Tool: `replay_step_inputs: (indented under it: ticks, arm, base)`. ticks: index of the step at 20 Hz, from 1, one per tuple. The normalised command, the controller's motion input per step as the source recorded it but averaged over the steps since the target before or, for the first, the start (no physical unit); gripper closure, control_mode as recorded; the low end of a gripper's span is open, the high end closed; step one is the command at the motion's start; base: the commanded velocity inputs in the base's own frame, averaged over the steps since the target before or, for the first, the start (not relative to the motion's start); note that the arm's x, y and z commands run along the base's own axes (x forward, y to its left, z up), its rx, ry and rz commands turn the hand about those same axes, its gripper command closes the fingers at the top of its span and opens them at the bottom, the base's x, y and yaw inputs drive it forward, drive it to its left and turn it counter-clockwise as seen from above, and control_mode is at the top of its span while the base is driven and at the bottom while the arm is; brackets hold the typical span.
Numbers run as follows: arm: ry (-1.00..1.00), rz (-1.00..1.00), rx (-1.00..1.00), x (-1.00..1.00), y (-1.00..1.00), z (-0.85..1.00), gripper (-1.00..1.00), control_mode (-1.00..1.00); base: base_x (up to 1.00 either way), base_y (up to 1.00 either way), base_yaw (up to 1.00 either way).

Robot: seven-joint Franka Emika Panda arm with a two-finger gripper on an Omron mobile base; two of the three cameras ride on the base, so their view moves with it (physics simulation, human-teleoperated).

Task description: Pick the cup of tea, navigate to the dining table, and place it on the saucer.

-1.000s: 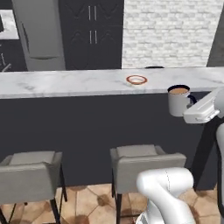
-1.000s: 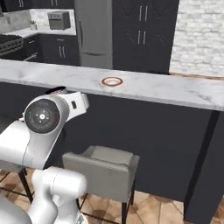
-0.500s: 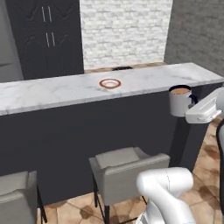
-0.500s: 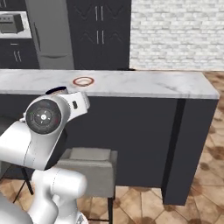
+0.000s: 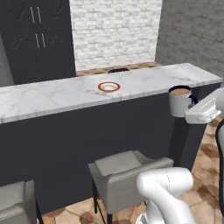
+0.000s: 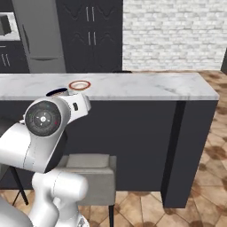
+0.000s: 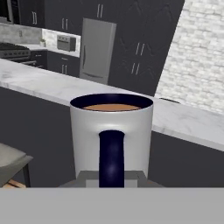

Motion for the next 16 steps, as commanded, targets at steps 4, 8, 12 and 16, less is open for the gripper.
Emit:
replay_step_inputs:
  ticks: [4,8,12,16]
  arm:
    - [0.00,0.00,0.00,0.00,0.00,0.00,1.00,1.00]
    - [0.00,0.00,0.00,0.00,0.00,0.00,1.00,1.00]
    - [0.00,0.00,0.00,0.00,0.00,0.00,1.00,1.00]
    - [0.00,0.00,0.00,0.00,0.00,0.00,1.00,1.00]
  base:
    - [1.00,0.30,-0.05]
    - [0.40,0.16,-0.03]
    - [0.42,-0.07,0.01]
    - [0.96,-0.33,0.13]
